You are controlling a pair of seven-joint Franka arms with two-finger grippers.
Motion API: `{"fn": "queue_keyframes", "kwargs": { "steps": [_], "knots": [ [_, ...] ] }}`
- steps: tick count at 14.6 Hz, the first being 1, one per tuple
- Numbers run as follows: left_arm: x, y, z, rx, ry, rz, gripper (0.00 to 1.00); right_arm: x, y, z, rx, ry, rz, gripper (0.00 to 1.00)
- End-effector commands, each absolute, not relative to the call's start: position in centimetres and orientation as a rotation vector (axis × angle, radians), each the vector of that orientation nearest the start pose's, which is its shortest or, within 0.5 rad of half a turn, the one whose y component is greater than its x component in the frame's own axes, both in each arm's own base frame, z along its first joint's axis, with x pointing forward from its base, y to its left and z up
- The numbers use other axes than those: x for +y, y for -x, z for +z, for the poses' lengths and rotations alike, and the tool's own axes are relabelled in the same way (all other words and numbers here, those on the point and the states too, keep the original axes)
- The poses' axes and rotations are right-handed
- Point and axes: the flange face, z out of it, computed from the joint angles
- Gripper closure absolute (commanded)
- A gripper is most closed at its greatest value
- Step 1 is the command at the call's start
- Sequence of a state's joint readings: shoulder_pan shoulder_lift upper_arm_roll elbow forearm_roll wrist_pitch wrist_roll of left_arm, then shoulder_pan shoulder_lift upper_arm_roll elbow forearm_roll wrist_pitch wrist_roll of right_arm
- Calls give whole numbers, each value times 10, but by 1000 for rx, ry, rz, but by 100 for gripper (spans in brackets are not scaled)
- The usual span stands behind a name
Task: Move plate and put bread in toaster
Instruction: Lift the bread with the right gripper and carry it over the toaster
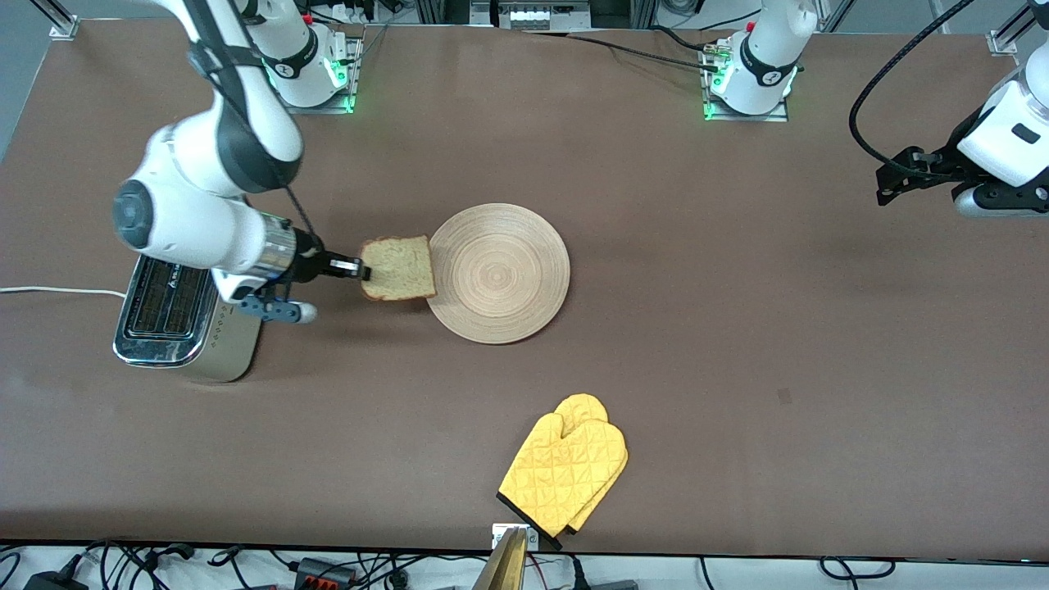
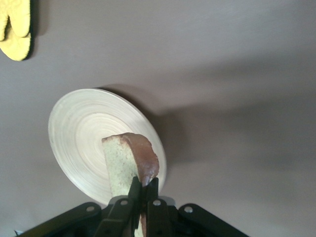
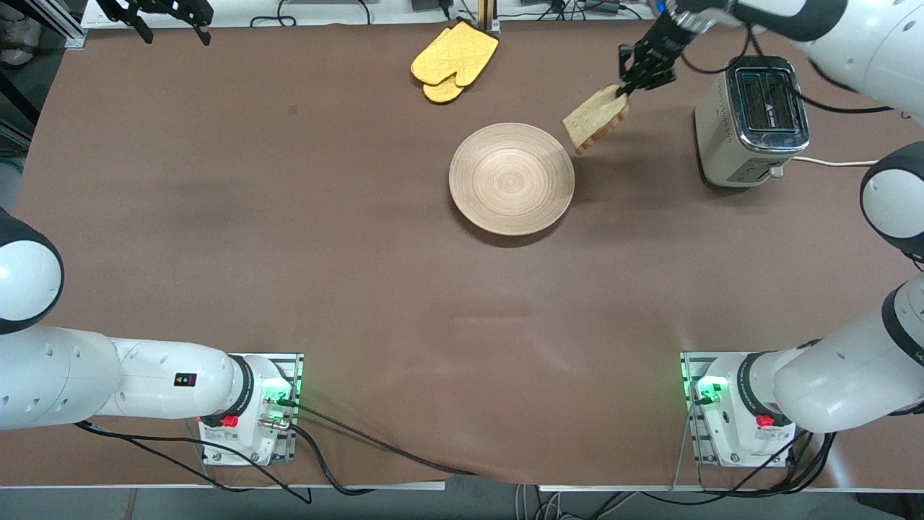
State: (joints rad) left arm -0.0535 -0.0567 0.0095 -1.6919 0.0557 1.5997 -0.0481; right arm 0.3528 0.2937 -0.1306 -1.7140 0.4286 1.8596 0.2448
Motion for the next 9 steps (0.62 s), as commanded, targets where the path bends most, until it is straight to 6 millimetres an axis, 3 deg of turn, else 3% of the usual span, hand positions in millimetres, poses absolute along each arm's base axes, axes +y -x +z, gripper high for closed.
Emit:
{"fn": "queue_keyframes", "kwargs": {
  "steps": [1,4,6,9],
  "knots": [
    [-15,-538,606,11,3100,62,0,157,-620,448,160,2925,396,100],
    [-19,-538,606,9,3100,59,0,144,-627,481,75,3062,444,100],
    [-20,-536,605,13,3099,78,0,115,-630,486,-11,3090,453,100],
    [-19,-536,606,8,3099,81,0,87,-633,506,-274,3234,456,100]
  ]
}}
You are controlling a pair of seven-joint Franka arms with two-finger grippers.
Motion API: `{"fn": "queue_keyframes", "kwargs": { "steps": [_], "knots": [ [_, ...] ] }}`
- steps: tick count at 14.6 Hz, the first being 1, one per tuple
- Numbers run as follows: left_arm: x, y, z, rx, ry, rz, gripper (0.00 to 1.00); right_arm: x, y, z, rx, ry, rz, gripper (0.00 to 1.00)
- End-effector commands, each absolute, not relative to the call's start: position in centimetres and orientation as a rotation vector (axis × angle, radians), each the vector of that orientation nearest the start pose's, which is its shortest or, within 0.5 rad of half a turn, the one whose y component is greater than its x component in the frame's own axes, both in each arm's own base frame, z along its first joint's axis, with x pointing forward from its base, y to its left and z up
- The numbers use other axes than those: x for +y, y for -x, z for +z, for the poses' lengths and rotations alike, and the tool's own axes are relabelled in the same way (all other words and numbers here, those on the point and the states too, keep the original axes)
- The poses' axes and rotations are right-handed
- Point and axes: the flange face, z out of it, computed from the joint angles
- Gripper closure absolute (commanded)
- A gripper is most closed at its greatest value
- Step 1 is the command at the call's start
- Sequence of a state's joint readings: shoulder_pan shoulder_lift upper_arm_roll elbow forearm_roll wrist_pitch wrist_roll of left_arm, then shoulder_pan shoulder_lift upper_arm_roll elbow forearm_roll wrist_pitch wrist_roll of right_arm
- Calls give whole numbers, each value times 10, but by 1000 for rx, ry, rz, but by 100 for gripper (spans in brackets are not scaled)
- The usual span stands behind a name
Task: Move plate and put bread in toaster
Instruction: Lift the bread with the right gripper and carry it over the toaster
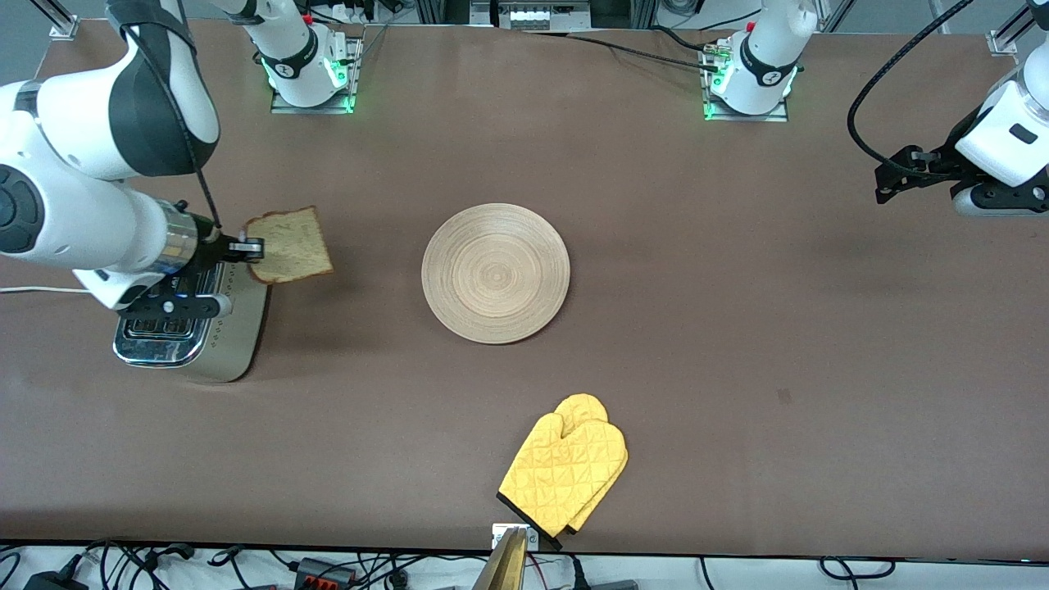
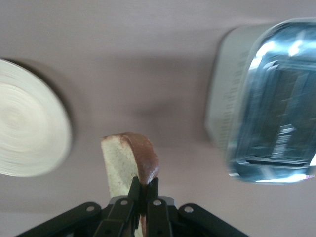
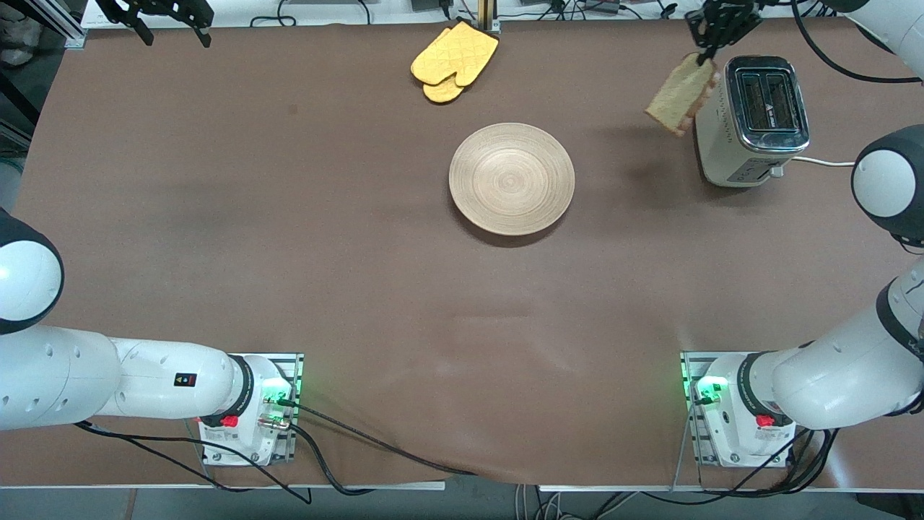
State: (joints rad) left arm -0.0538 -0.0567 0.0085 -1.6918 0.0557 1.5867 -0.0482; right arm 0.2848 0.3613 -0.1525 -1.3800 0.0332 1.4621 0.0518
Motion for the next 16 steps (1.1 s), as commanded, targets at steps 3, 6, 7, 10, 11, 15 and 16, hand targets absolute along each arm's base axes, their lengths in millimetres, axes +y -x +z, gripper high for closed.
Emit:
{"fn": "queue_keyframes", "kwargs": {
  "steps": [3,6,7,10,11,15,16],
  "knots": [
    [-18,-537,605,6,3099,78,0,56,-637,515,-420,3399,489,100],
    [-18,-536,606,6,3099,83,0,45,-641,521,-535,3518,526,100],
    [-18,-536,606,6,3099,83,0,41,-646,512,-556,3553,553,100],
    [-17,-536,606,4,3097,83,0,33,-667,480,-648,3566,597,100],
    [-17,-537,605,4,3099,83,0,33,-669,472,-646,3564,616,100],
    [-15,-537,605,-1,3098,83,0,38,-690,441,-655,3584,576,100],
    [-15,-537,605,-1,3098,83,0,40,-696,440,-658,3590,553,100]
  ]
}}
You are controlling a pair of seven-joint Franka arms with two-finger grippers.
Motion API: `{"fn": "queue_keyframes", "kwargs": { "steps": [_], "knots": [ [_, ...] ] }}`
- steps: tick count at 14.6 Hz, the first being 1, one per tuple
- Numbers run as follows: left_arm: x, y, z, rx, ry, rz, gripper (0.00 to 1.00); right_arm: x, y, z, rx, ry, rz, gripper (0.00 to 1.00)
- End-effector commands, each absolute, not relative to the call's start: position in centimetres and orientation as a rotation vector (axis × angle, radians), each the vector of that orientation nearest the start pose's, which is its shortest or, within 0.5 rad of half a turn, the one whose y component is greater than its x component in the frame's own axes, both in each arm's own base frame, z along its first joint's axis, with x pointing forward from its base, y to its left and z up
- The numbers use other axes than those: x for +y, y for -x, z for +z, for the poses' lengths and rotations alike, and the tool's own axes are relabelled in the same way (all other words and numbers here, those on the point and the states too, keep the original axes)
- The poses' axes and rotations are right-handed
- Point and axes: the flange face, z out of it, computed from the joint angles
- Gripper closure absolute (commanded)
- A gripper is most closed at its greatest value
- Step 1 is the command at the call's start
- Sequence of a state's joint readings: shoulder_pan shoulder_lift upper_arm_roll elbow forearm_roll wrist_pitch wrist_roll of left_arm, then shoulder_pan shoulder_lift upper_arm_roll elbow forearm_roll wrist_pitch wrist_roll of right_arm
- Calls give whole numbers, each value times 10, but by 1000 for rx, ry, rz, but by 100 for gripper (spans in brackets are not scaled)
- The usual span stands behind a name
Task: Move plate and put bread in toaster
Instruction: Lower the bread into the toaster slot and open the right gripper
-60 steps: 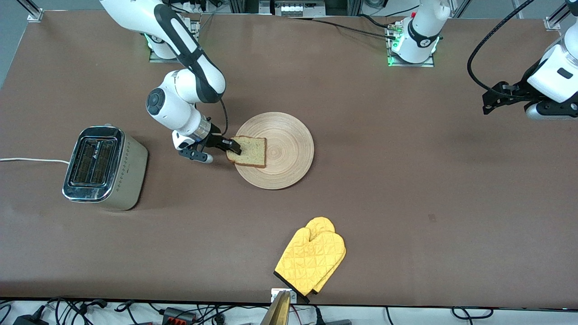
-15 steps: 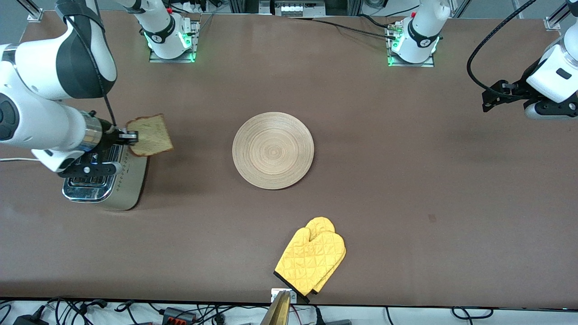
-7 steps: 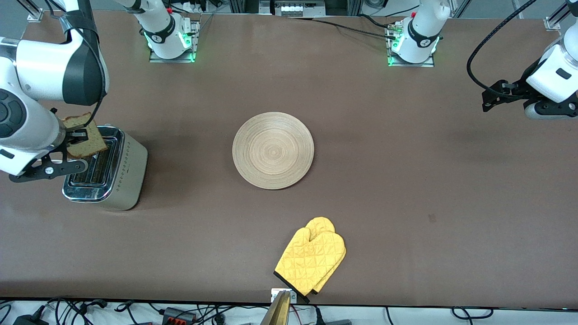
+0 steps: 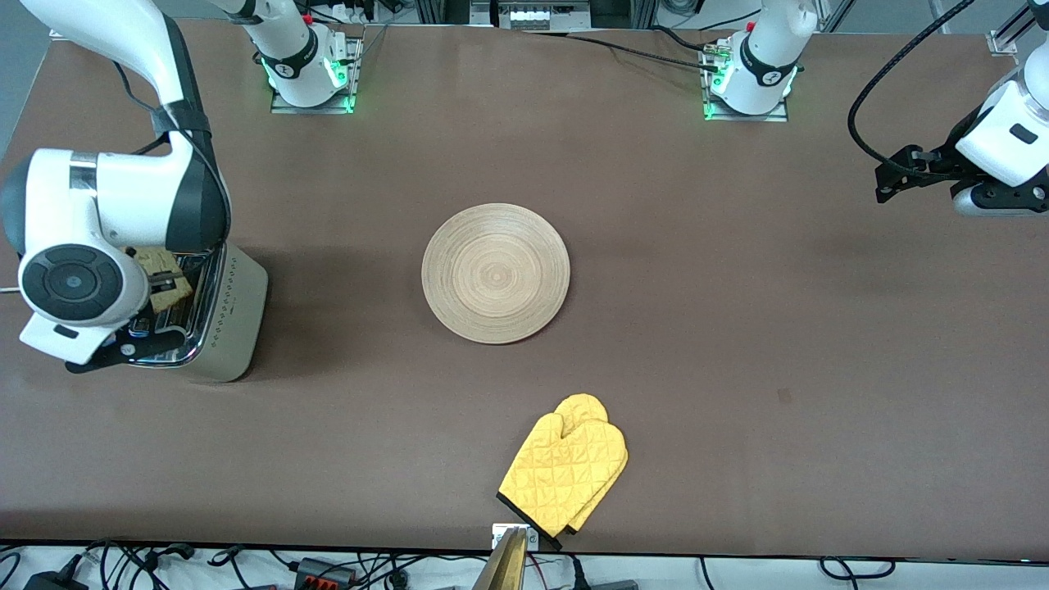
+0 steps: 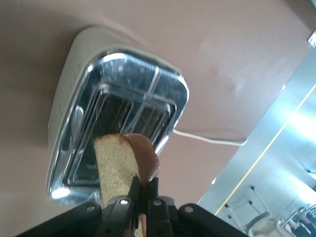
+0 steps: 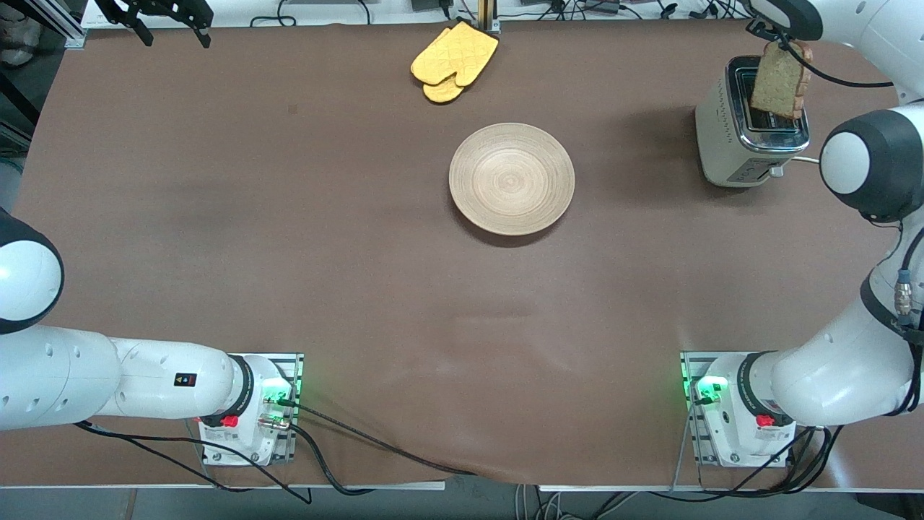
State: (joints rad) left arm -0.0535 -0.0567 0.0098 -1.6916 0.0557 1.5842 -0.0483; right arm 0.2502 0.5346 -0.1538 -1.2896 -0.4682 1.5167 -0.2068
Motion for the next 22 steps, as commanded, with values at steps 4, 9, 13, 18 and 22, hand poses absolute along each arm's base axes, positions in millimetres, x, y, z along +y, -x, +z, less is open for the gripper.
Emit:
{"fn": "queue_keyframes", "kwargs": {
  "steps": [4,9,13,18,22],
  "knots": [
    [-15,-536,606,-4,3098,83,0,45,-706,417,387,-2524,-356,100],
    [-19,-537,606,6,3097,78,0,52,-706,407,362,-2526,-349,100],
    [-21,-536,606,11,3097,83,0,52,-704,412,362,-2532,-355,74],
    [-21,-536,606,11,3097,83,0,54,-696,427,351,-2569,-379,8],
    [-21,-536,606,11,3098,85,0,59,-674,461,302,-2635,-454,0]
  ]
}}
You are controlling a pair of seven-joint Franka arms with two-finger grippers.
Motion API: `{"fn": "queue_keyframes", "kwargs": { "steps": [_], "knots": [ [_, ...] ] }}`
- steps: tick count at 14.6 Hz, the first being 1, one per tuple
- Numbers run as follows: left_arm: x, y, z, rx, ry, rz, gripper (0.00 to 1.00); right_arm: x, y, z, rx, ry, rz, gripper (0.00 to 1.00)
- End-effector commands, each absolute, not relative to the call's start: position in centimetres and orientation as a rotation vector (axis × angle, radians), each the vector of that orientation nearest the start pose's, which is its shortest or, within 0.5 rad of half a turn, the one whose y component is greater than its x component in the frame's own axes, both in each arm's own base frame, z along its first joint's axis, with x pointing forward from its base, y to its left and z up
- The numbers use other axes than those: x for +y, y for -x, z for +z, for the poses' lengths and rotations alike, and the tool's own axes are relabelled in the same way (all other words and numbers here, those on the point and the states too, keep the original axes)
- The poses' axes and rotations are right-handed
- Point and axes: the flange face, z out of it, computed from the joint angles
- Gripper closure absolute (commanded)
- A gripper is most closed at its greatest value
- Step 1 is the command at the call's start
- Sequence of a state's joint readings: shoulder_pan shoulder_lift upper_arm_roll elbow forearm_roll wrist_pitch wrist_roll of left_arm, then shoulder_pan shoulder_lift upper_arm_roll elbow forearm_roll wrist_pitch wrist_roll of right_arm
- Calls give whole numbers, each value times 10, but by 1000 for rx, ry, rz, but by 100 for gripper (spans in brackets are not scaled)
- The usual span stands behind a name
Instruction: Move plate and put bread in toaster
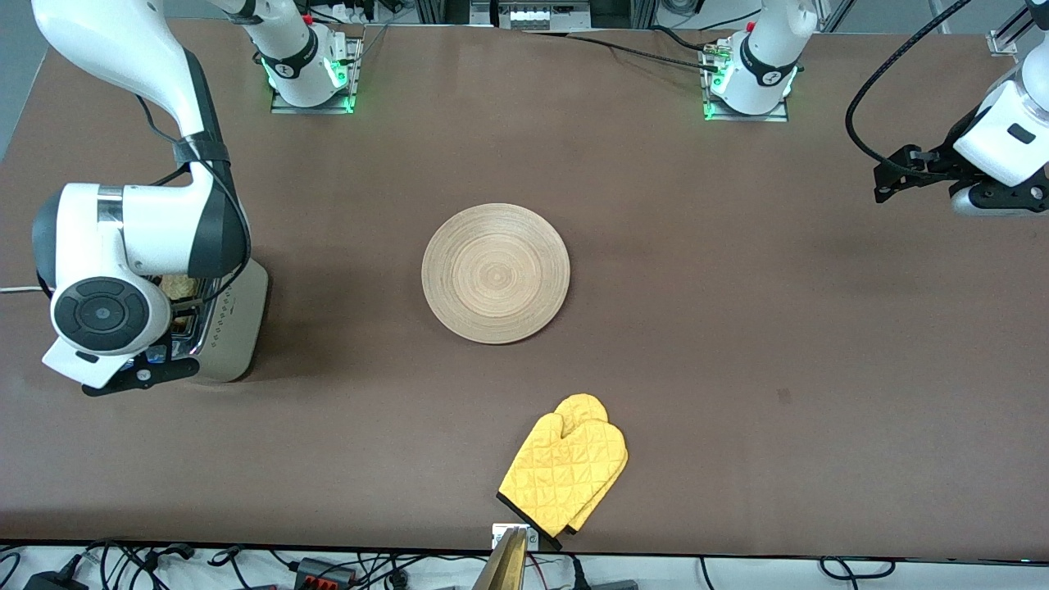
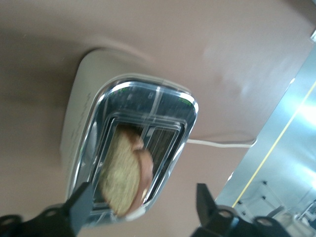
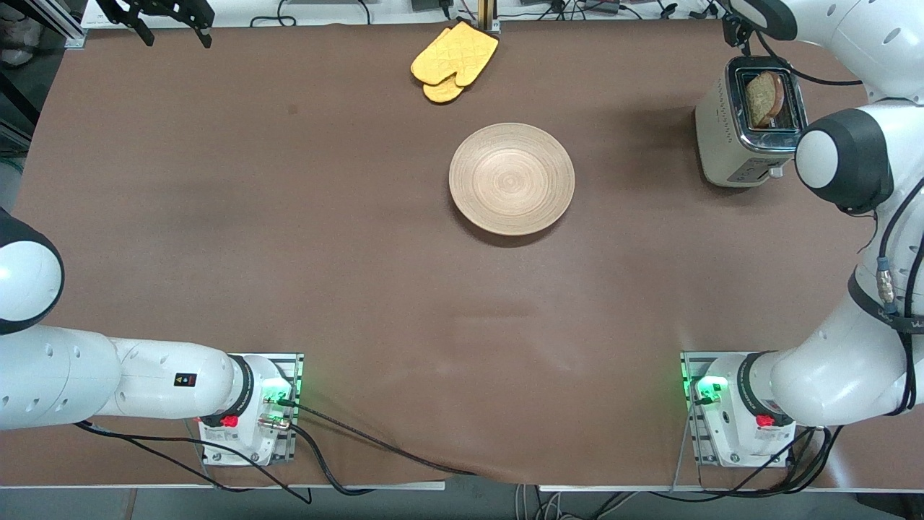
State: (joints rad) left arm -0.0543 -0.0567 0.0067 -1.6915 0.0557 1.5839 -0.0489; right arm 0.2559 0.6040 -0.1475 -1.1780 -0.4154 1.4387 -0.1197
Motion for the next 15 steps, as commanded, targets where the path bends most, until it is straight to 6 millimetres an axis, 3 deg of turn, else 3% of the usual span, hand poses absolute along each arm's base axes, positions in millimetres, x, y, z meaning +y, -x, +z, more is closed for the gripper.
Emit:
{"fn": "queue_keyframes", "kwargs": {
  "steps": [1,6,8,15],
  "knots": [
    [-21,-536,606,11,3098,85,0,59,-669,480,-379,3472,550,0],
    [-21,-536,606,11,3098,85,0,41,-658,521,-229,3108,380,0],
    [-21,-536,606,11,3098,85,0,41,-659,538,-215,3067,323,0],
    [-19,-536,606,8,3098,85,0,38,-660,544,-214,3069,292,0]
  ]
}}
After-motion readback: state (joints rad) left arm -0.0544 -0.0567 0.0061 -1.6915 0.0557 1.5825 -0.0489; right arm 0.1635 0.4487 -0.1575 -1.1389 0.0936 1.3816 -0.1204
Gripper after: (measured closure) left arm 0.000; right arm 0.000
